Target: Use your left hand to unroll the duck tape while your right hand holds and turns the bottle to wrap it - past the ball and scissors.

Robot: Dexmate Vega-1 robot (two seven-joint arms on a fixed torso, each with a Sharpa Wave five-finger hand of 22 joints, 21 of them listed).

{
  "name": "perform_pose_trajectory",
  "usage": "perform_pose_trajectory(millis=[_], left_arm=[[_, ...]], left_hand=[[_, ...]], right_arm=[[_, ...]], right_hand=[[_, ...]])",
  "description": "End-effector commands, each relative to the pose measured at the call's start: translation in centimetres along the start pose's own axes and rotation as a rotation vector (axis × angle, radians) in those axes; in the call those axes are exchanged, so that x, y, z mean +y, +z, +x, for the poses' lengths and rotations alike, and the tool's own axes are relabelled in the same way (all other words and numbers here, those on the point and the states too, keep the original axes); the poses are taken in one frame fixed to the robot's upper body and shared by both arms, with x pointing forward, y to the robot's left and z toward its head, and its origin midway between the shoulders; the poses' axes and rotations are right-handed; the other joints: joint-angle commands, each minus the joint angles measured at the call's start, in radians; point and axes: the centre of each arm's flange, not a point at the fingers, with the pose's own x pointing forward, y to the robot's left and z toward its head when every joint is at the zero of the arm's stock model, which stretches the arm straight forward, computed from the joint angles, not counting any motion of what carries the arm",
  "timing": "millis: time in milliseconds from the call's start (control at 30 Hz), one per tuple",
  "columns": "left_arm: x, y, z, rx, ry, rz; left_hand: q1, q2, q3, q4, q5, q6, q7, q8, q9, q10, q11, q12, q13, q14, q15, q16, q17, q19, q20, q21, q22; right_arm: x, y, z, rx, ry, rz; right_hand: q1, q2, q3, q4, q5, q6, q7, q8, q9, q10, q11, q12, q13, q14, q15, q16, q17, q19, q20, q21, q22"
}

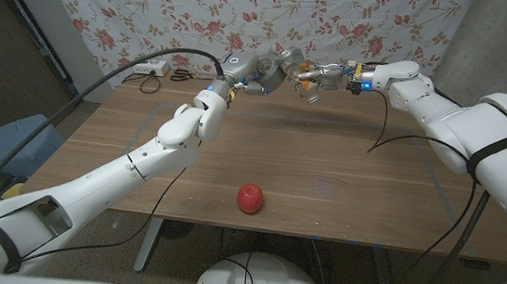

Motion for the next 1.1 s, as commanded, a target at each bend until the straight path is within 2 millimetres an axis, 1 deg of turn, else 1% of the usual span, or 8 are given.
perform_pose_trajectory(millis=[33, 233, 400, 667, 867, 1100], left_arm=[[-0.9, 0.2, -0.4, 0.004, -0.054, -0.014], [-1.6, 0.2, -0.7, 0.007, -0.094, -0.021], [-2.1, 0.2, -0.9, 0.006, -0.135, -0.026], [-3.0, 0.1, -1.1, 0.008, -0.223, -0.031], [-4.1, 0.0, -1.4, 0.014, -0.29, -0.034], [-5.2, -0.1, -1.7, 0.018, -0.353, -0.036]], left_hand=[[0.127, 0.21, 0.025, 0.016, 0.01, 0.004, 0.006, -0.002, 0.002, 0.084, -0.074, 0.01, 0.008, 0.006, -0.065, 0.008, 0.006, -0.003, -0.044, -0.002, 0.002], [0.129, 0.21, 0.025, 0.014, 0.011, 0.005, 0.008, -0.001, 0.002, 0.084, -0.073, 0.009, 0.008, 0.006, -0.066, 0.008, 0.007, -0.003, -0.045, -0.002, 0.002], [0.129, 0.21, 0.025, 0.014, 0.011, 0.004, 0.008, -0.002, 0.001, 0.085, -0.073, 0.009, 0.009, 0.005, -0.065, 0.007, 0.008, -0.003, -0.044, -0.003, 0.002], [0.13, 0.211, 0.025, 0.012, 0.011, 0.005, 0.01, -0.002, 0.0, 0.085, -0.073, 0.007, 0.01, 0.005, -0.065, 0.007, 0.009, -0.004, -0.042, -0.004, 0.003], [0.131, 0.212, 0.025, 0.011, 0.011, 0.005, 0.013, -0.002, -0.001, 0.086, -0.073, 0.007, 0.01, 0.004, -0.065, 0.006, 0.01, -0.006, -0.04, -0.005, 0.003], [0.133, 0.212, 0.025, 0.009, 0.011, 0.007, 0.016, -0.002, -0.002, 0.088, -0.073, 0.007, 0.013, 0.005, -0.066, 0.007, 0.011, -0.005, -0.041, -0.006, 0.003]], right_arm=[[0.9, 1.1, 0.0, 0.069, 0.078, -0.146], [1.6, 1.5, 0.2, 0.135, 0.05, -0.205], [2.6, 1.7, 1.1, 0.218, 0.057, -0.272], [3.8, 1.6, 2.5, 0.284, 0.089, -0.321], [4.4, 1.4, 3.2, 0.326, 0.096, -0.357], [5.2, 0.5, 4.5, 0.392, 0.129, -0.389]], right_hand=[[0.192, 0.259, 0.068, 0.061, 0.006, 0.07, -0.037, -0.003, -0.007, 0.111, -0.107, -0.005, -0.002, 0.164, -0.23, 0.001, 0.029, -0.004, -0.137, -0.001, 0.003], [0.195, 0.262, 0.071, 0.059, 0.005, 0.071, -0.032, -0.003, -0.009, 0.111, -0.106, -0.008, -0.007, 0.167, -0.232, 0.0, 0.03, -0.001, -0.133, 0.0, 0.003], [0.198, 0.262, 0.073, 0.057, 0.004, 0.07, -0.033, -0.003, -0.012, 0.11, -0.104, -0.012, -0.011, 0.168, -0.231, -0.001, 0.031, 0.001, -0.13, 0.001, 0.003], [0.2, 0.26, 0.075, 0.056, 0.002, 0.071, -0.032, -0.003, -0.016, 0.11, -0.104, -0.017, -0.017, 0.168, -0.23, -0.003, 0.031, 0.003, -0.13, 0.002, 0.003], [0.199, 0.259, 0.075, 0.056, 0.0, 0.074, -0.031, -0.002, -0.018, 0.114, -0.106, -0.019, -0.021, 0.17, -0.229, -0.005, 0.032, 0.004, -0.131, 0.002, 0.003], [0.2, 0.258, 0.076, 0.055, -0.001, 0.075, -0.03, -0.002, -0.022, 0.116, -0.106, -0.023, -0.026, 0.171, -0.23, -0.007, 0.032, 0.006, -0.13, 0.003, 0.003]])
